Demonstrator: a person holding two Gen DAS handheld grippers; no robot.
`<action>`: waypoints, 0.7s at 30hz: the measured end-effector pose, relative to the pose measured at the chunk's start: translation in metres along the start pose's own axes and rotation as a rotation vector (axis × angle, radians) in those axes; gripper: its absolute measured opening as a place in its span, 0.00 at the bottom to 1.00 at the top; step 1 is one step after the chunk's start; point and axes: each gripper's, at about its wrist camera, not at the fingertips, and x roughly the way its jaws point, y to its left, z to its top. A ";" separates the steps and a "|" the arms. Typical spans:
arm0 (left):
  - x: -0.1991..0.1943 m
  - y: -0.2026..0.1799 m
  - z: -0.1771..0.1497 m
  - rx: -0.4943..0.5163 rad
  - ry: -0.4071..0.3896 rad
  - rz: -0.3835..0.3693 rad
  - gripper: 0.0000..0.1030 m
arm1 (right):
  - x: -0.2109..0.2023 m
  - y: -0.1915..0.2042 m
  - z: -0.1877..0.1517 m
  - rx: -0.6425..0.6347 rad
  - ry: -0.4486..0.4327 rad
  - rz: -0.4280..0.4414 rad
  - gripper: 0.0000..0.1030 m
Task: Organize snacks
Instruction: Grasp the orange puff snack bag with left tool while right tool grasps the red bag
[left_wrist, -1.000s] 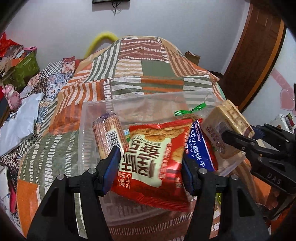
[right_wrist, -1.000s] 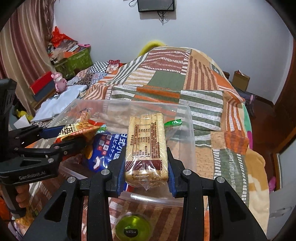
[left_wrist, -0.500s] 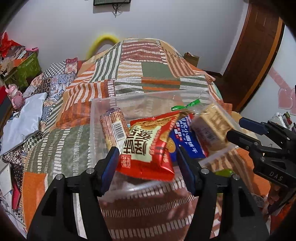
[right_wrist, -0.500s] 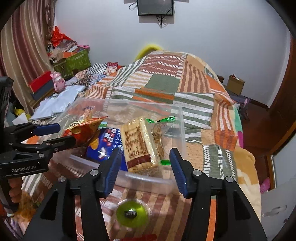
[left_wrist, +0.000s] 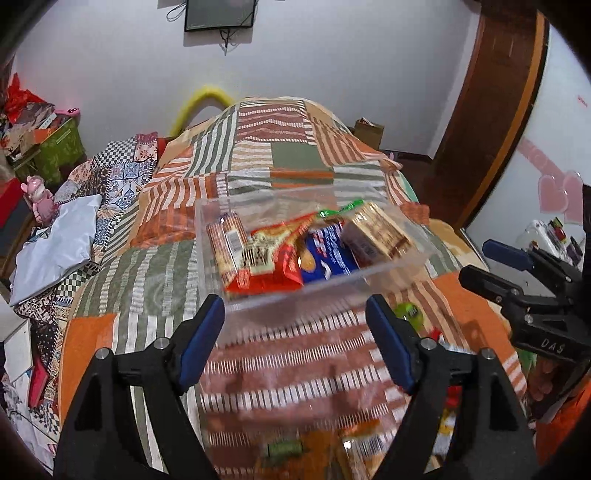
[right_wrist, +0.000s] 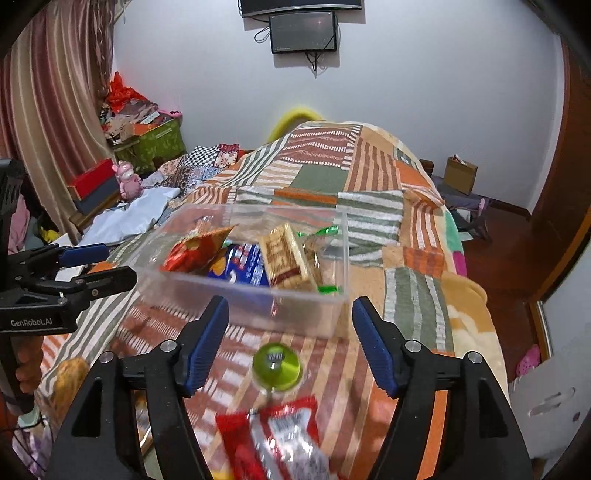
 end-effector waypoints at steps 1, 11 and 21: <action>-0.002 -0.002 -0.005 0.006 0.005 -0.001 0.78 | -0.002 0.000 -0.004 0.001 0.003 0.002 0.66; -0.004 -0.002 -0.060 -0.012 0.090 -0.005 0.79 | -0.011 0.002 -0.047 0.001 0.046 0.002 0.80; 0.002 0.011 -0.108 -0.072 0.168 0.008 0.79 | 0.011 0.000 -0.087 0.002 0.172 0.011 0.80</action>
